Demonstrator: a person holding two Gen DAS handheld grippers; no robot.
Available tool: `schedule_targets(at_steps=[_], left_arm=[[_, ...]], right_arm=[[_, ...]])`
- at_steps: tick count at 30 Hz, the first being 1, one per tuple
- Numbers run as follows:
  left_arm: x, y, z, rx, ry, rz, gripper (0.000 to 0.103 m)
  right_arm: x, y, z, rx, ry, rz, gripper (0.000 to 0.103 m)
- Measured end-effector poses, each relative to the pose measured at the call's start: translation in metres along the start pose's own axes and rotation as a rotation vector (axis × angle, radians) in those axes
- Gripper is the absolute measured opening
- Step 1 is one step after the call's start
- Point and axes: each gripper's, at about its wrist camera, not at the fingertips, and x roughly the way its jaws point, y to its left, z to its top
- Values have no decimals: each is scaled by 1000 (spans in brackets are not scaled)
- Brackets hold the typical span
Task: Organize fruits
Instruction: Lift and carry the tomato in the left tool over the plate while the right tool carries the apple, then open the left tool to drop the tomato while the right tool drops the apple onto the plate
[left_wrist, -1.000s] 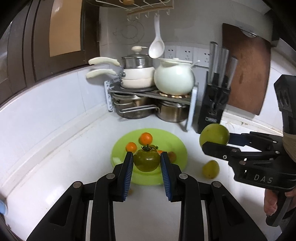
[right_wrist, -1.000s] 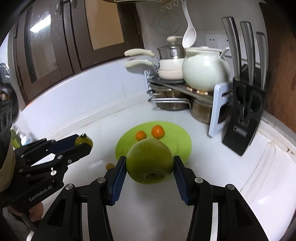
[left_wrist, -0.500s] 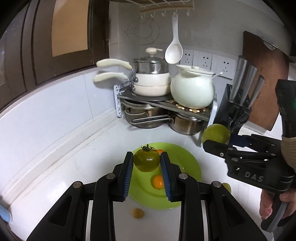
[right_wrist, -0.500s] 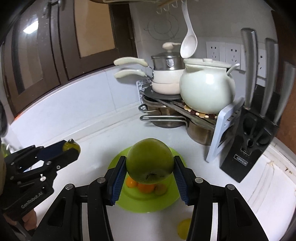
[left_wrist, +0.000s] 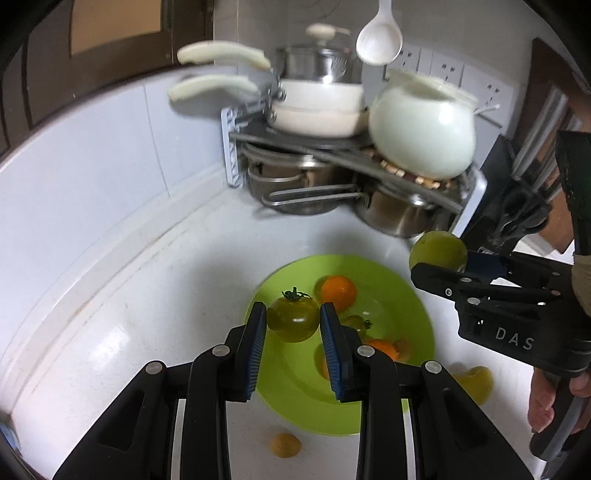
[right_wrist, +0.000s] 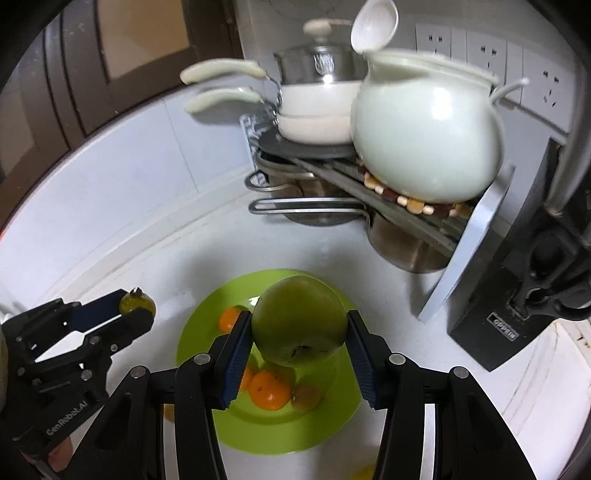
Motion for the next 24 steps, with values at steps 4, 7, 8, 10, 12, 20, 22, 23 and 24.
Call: schedule_targets(at_steps=[4,7,8,10,12,20,22,23,24], left_arm=[[21,4,0,-15,59,-7,30],[36,5,-2,-14,103,-16,30],[39,6,-2,-12,112,-18,30],[46,6,-4,-8,138,-23,30],[52,6,-7,-4,159,-31,30],[73,5,-13,2,212,-42,30],[76,4,-14,-2,221,-52,30],[79,4,-12,-4,225,-53,30],[80,4,-13,-5,228,-52,30]], right_arm=[[22,1,0,-9,52,-12,51],[38,0,1,-4,97,-12,51],[43,0,1,-5,109,-10,51],[52,-1,-1,-6,132,-11,51],[61,-1,-3,-4,156,-12,51],[82,-5,-11,1,222,-16,51],[86,-5,-12,-3,228,-18,51],[87,-6,-12,-1,231,-19,51],[88,-6,-13,2,235,-18,51]])
